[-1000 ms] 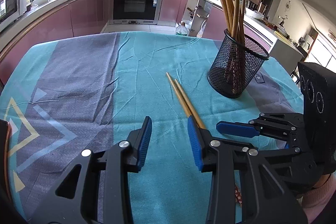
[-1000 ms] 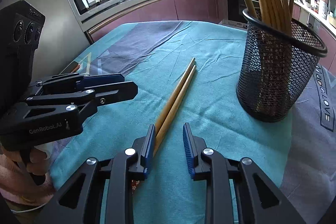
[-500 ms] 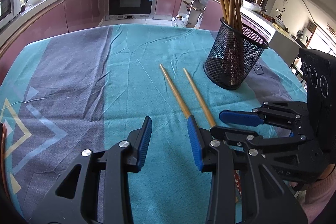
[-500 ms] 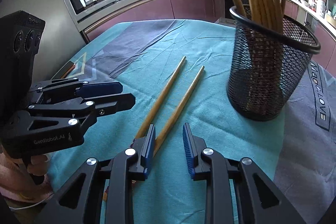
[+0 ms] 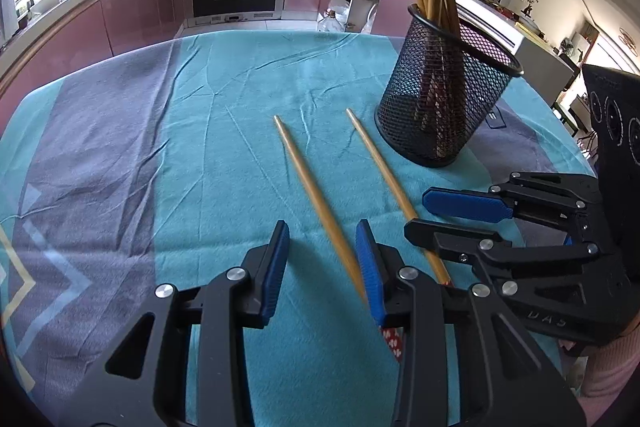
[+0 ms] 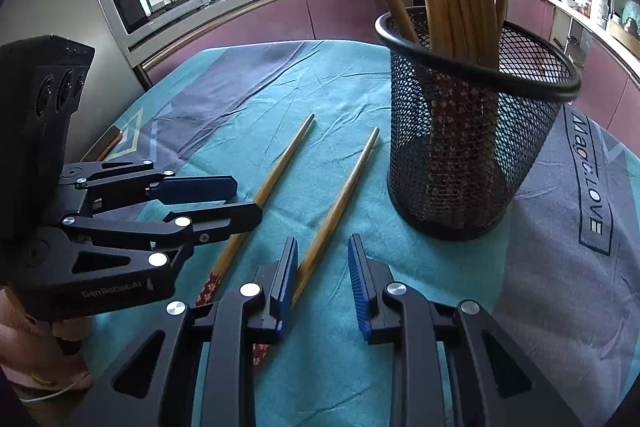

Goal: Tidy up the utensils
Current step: 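Close the right gripper on one chopstick while the left gripper grasps the other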

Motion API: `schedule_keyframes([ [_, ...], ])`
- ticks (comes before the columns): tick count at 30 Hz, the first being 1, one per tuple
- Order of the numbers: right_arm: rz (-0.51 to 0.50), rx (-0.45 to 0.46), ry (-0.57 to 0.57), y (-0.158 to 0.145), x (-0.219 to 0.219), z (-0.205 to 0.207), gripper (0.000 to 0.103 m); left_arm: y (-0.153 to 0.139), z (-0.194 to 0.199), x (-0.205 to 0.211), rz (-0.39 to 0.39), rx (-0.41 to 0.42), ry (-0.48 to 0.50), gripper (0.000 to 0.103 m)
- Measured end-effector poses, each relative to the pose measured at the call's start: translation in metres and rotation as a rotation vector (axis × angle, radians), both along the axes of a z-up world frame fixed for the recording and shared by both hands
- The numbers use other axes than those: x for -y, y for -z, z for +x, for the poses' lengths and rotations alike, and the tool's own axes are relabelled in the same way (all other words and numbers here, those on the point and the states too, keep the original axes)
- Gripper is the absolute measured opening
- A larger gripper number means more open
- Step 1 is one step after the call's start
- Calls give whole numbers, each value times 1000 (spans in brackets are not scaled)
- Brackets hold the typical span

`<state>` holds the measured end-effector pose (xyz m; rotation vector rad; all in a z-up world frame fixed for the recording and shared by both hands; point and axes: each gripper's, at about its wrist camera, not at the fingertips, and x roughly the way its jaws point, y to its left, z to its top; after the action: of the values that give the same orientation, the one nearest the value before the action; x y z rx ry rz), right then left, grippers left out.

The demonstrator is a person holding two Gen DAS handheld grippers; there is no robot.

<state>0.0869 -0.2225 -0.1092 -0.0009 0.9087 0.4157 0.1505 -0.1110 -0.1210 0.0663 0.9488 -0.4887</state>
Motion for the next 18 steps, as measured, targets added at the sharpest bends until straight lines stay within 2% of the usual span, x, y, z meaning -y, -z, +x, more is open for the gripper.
schedule_keyframes([
  [7,-28,18,2,1,-5,12,24,2,10,5,22,1,-17,26],
  [9,-30,20,9,1,-7,15,21,3,13,6,28,4,-27,21],
  [11,-43,25,13,1,-8,17,13,3,14,7,30,3,-34,14],
  [18,-3,16,27,1,-2,17,5,4,11,4,9,-3,-59,8],
])
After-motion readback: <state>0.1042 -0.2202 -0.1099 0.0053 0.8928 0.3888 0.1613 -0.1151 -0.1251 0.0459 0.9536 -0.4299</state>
